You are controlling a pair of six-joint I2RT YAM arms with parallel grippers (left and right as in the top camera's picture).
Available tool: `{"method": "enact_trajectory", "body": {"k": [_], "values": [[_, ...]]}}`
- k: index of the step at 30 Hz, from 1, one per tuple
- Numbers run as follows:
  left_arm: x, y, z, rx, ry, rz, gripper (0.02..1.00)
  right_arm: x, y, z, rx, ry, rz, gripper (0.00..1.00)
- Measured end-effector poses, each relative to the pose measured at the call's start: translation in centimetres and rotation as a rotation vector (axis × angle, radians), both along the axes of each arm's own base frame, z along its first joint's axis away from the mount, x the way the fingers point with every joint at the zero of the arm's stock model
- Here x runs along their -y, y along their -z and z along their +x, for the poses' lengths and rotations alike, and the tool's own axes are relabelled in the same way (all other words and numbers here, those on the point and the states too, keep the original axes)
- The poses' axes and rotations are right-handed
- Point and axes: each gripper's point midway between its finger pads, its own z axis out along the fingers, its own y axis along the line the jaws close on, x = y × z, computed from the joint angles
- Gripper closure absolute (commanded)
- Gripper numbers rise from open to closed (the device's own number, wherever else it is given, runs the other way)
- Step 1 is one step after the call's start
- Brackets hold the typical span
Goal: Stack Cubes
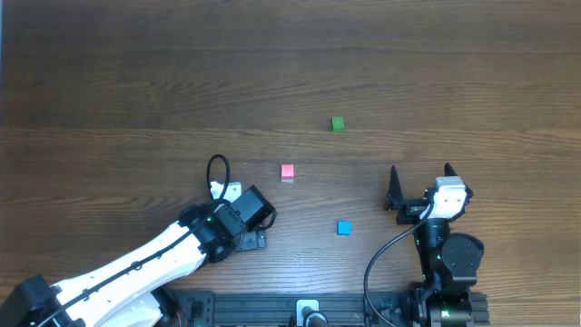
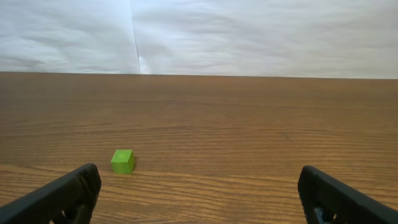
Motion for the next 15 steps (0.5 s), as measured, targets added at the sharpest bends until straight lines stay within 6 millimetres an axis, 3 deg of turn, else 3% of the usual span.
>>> {"method": "enact_trajectory", "body": {"k": [15], "values": [[0.1, 1.2, 0.8, -0.009, -0.010, 0.015, 0.213, 0.0, 0.0, 0.0, 0.000, 0.000, 0.000, 0.009]]}}
